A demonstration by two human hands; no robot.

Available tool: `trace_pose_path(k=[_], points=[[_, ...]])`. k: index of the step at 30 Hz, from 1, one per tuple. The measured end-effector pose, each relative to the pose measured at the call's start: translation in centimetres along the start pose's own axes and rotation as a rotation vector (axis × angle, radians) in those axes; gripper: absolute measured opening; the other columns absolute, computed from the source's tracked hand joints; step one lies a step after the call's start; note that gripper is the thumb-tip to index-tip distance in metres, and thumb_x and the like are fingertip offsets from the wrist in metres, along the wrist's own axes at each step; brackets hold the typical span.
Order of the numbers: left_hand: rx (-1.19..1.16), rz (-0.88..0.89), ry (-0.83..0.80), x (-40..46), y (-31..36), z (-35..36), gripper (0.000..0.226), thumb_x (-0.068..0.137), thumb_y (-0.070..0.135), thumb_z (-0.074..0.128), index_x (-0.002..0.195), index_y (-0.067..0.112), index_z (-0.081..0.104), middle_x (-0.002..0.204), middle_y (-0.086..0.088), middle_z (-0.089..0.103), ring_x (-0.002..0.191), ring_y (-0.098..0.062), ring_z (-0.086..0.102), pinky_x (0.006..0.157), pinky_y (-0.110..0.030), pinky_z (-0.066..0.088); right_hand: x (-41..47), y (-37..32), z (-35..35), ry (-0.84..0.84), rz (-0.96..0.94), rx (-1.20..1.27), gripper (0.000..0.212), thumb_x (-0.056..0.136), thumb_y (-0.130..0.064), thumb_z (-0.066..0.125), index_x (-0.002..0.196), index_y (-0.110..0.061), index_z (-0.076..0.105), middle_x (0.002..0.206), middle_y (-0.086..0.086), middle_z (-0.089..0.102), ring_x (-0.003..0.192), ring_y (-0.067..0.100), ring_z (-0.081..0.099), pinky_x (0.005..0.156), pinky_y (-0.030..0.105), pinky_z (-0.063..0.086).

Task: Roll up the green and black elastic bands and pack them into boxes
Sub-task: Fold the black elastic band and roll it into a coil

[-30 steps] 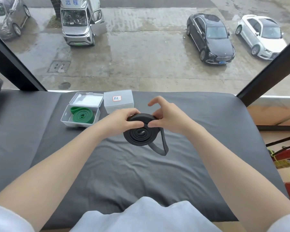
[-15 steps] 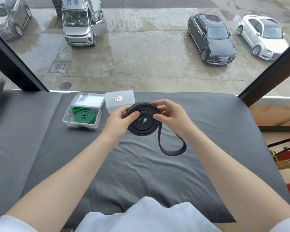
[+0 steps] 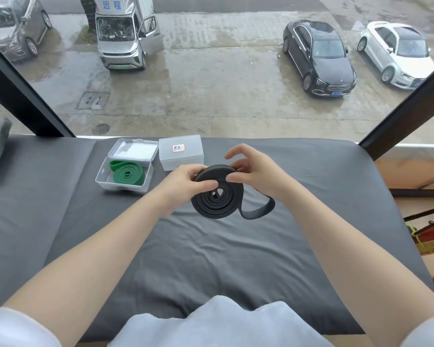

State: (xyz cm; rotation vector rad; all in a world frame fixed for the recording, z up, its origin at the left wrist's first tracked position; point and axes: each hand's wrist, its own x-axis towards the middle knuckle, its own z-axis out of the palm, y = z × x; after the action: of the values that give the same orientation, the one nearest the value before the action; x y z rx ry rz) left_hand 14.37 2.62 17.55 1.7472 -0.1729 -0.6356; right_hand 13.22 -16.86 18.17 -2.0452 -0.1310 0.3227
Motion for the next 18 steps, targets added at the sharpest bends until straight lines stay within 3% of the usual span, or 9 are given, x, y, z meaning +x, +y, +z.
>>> trace_pose_path(k=[5,14,16,18], points=[[-0.291,-0.060,0.191,-0.1,-1.8,0.1,0.015,0.088,0.008,0.060,0.095,0.021,0.064,0.074,0.011,0.072,0.066,-0.005,0.067,0.062,-0.024,0.056,-1.1,2.7,0.4,0.008,0.073,0.188,0.024,0.083,-0.008,0.066,0.089,-0.027,0.053,0.092,-0.002,0.066,0.082,0.016,0.062,0.095,0.048,0.044],[-0.418,-0.050,0.344,0.2,-2.7,2.1,0.012,0.088,0.012,0.061,0.094,0.022,0.063,0.081,0.005,0.070,0.070,-0.007,0.066,0.069,-0.030,0.054,-0.7,2.7,4.1,0.305,0.111,0.391,0.027,0.083,-0.005,0.066,0.090,-0.025,0.049,0.086,-0.004,0.060,0.066,0.014,0.059,0.068,0.019,0.048],[-0.443,-0.077,0.323,0.2,-2.9,2.4,0.011,0.088,0.012,0.060,0.096,0.020,0.063,0.087,0.002,0.069,0.074,-0.011,0.065,0.074,-0.032,0.054,-0.5,2.6,3.8,0.314,0.121,0.361,0.026,0.082,-0.004,0.066,0.088,-0.025,0.051,0.086,-0.001,0.062,0.065,0.014,0.059,0.065,0.017,0.048],[-0.406,-0.108,0.241,0.2,-3.0,1.9,0.013,0.087,0.008,0.061,0.097,0.016,0.063,0.089,0.000,0.069,0.078,-0.012,0.064,0.075,-0.029,0.053,-0.6,2.8,3.2,0.279,0.126,0.325,0.028,0.080,-0.002,0.066,0.085,-0.026,0.053,0.089,0.003,0.063,0.066,0.017,0.059,0.068,0.024,0.049]])
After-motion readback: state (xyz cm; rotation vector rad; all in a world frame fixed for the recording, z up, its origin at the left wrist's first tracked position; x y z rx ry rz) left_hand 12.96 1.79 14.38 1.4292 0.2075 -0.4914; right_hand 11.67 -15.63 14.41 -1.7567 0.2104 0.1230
